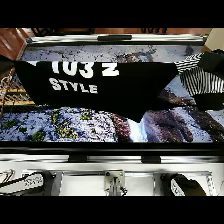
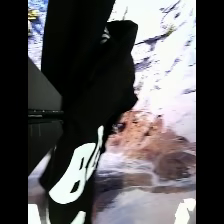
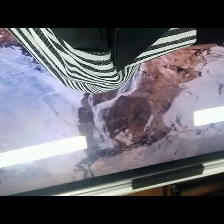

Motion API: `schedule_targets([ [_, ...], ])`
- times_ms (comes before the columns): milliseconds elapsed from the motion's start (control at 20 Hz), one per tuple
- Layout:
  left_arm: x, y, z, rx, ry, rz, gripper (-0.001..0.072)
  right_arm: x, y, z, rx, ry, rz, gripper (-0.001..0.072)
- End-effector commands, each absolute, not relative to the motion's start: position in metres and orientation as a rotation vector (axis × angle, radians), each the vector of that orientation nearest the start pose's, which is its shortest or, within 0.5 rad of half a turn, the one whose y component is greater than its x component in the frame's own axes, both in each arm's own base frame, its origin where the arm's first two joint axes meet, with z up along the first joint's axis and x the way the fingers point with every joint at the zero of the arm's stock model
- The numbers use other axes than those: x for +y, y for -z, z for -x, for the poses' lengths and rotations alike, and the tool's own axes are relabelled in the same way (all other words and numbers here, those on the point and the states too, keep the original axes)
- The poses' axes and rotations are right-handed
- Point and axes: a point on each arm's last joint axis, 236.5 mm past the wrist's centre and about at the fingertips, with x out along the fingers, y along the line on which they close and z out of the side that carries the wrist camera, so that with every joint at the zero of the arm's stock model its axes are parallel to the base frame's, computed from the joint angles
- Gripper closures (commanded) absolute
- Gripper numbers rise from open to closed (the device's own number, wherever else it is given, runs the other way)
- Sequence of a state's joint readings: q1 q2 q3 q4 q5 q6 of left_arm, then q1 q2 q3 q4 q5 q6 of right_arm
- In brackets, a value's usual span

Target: Fold the shirts.

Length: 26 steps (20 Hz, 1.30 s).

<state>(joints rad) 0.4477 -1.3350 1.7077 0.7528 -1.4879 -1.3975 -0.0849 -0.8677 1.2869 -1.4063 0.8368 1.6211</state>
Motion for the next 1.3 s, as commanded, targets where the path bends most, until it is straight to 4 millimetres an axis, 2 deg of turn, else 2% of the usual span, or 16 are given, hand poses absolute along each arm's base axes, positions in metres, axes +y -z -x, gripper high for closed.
schedule_targets([
  [0, -0.013, -0.195, -0.379, 1.075, 0.440, 0.449, 0.0658, -0.001, -0.254, -0.378, 0.554, 0.001, -0.234, 0.0643],
  [150, -0.028, -0.128, -0.339, 1.271, 0.365, 0.342, 0.0658, -0.003, -0.169, -0.327, 0.939, 0.034, -0.194, 0.0642],
  [300, -0.065, -0.043, -0.284, 1.434, 0.377, 0.348, 0.0658, -0.009, -0.074, -0.261, 1.277, 0.070, -0.152, 0.0643],
  [450, -0.082, 0.024, -0.229, 1.587, 0.367, 0.397, 0.0656, 0.003, -0.013, -0.223, 1.419, 0.037, -0.179, 0.0639],
  [500, -0.083, 0.037, -0.216, 1.629, 0.359, 0.415, 0.0653, 0.004, -0.005, -0.218, 1.437, 0.038, -0.181, 0.0601],
  [550, -0.083, 0.042, -0.211, 1.647, 0.356, 0.424, 0.0590, 0.002, -0.005, -0.224, 1.414, 0.042, -0.177, 0.0456],
  [600, -0.083, 0.040, -0.213, 1.642, 0.357, 0.422, 0.0371, 0.001, -0.011, -0.233, 1.372, 0.042, -0.175, 0.0255],
  [650, -0.082, 0.034, -0.220, 1.620, 0.359, 0.414, 0.0096, 0.000, -0.021, -0.245, 1.322, 0.039, -0.167, 0.0242],
  [700, -0.080, 0.024, -0.233, 1.578, 0.358, 0.396, -0.0013, -0.004, -0.038, -0.261, 1.252, 0.045, -0.156, 0.0242],
  [850, -0.058, -0.033, -0.294, 1.361, 0.314, 0.270, -0.0013, -0.007, -0.114, -0.310, 0.994, 0.036, -0.145, 0.0241],
  [900, -0.043, -0.057, -0.320, 1.261, 0.259, 0.221, -0.0013, -0.003, -0.140, -0.323, 0.923, 0.012, -0.148, 0.0127],
  [1000, -0.018, -0.109, -0.374, 1.047, 0.165, 0.153, -0.0001, 0.015, -0.175, -0.350, 0.836, -0.067, -0.188, 0.0111],
  [1050, -0.014, -0.127, -0.397, 0.984, 0.156, 0.144, 0.0002, 0.025, -0.180, -0.367, 0.821, -0.102, -0.232, 0.0110],
  [1100, -0.013, -0.131, -0.415, 0.974, 0.155, 0.147, 0.0001, 0.035, -0.177, -0.386, 0.826, -0.138, -0.287, 0.0110],
  [1150, -0.012, -0.126, -0.432, 0.989, 0.152, 0.162, 0.0001, 0.044, -0.167, -0.404, 0.851, -0.166, -0.338, 0.0111],
  [1250, -0.010, -0.097, -0.466, 1.048, 0.130, 0.223, 0.0001, 0.063, -0.133, -0.437, 0.939, -0.222, -0.442, 0.0111],
])
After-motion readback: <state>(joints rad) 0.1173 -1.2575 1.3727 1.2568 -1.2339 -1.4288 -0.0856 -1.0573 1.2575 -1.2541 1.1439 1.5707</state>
